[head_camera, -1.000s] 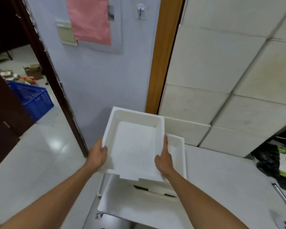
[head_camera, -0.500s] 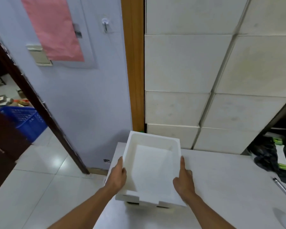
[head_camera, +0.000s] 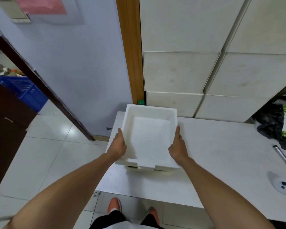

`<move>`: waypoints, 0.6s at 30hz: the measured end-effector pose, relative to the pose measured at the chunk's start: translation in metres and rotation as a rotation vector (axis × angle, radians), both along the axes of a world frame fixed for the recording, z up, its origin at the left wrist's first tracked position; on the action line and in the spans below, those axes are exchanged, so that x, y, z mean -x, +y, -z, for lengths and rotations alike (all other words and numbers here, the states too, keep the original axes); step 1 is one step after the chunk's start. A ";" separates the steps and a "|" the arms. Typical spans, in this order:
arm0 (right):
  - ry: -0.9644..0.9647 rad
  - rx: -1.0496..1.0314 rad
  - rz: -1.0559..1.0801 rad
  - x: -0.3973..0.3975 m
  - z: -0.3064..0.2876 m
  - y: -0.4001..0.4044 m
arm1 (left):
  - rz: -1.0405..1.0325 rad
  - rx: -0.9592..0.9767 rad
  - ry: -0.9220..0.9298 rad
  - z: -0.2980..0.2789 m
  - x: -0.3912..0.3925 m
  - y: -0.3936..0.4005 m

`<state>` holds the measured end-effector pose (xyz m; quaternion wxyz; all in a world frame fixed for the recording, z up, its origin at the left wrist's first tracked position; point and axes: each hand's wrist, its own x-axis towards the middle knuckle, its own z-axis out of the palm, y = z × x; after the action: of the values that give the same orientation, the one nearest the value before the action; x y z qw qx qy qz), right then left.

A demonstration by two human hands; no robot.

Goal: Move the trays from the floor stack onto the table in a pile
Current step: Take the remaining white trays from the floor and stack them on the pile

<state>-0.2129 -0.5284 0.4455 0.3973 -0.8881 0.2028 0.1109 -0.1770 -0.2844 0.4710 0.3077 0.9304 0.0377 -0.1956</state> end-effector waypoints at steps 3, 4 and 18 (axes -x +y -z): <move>-0.002 0.062 -0.005 0.002 0.006 0.004 | -0.017 -0.010 0.021 0.008 0.000 -0.001; -0.001 0.080 -0.007 0.002 0.009 0.005 | -0.024 -0.011 0.031 0.011 0.000 -0.001; 0.135 0.248 -0.052 -0.004 0.026 0.004 | -0.060 0.050 0.079 0.020 0.002 0.004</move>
<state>-0.2087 -0.5241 0.4192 0.2669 -0.9259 0.2180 0.1548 -0.1788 -0.2802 0.4511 0.3349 0.9124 0.0728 -0.2238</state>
